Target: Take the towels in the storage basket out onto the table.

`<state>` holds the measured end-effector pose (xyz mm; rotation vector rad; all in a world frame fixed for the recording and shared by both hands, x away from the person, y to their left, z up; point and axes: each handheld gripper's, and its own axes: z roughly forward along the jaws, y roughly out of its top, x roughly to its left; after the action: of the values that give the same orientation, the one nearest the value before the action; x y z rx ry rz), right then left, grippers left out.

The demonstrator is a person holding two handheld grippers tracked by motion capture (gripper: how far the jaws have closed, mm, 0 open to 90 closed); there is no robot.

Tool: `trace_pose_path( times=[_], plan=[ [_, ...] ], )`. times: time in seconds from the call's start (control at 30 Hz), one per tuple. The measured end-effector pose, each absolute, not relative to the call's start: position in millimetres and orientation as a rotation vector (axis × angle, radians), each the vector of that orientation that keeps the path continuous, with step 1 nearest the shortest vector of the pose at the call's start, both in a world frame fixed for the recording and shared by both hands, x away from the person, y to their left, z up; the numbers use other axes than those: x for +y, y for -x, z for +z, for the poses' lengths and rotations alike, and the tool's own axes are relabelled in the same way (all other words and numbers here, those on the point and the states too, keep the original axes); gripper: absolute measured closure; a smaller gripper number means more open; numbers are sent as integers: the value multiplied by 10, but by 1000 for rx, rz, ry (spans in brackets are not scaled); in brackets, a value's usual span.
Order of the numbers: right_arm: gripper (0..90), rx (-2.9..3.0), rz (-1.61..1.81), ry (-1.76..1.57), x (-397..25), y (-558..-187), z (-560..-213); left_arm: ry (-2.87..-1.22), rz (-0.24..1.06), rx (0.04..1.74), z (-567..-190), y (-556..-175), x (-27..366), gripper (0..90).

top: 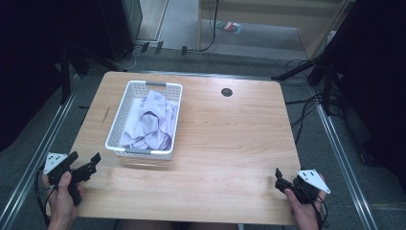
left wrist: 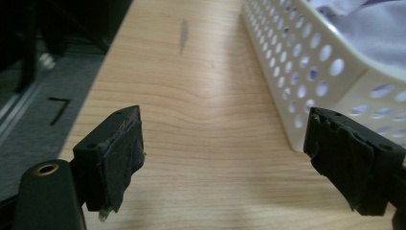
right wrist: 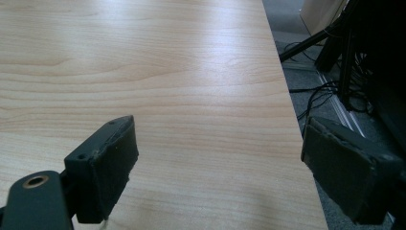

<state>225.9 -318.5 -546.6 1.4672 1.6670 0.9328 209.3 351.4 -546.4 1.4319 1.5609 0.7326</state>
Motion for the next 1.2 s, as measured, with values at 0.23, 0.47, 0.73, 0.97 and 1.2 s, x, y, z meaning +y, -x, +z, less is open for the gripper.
trace_pose_path(
  times=[0.23, 0.47, 0.73, 0.97, 1.2],
  plan=[
    [123, 1663, 940, -1467, -3190, -2258, -5465, -1426, 735, 1574, -5346, -2074, 3474, 137],
    [123, 1661, 939, -1469, -3189, -2259, -5465, -1455, 689, 1477, -5055, -2062, 3221, 104],
    [123, 1662, 938, -1472, -3190, -2254, -5465, -1506, 657, 1480, -4880, -2142, 3051, 99],
    [123, 1662, 937, -1475, -3190, -2255, -5465, -1593, 632, 1468, -4629, -2360, 2830, 91],
    [123, 1661, 938, -1473, -3192, -2254, -5465, -1687, 635, 1459, -4380, -2655, 2546, 82]
  ],
)
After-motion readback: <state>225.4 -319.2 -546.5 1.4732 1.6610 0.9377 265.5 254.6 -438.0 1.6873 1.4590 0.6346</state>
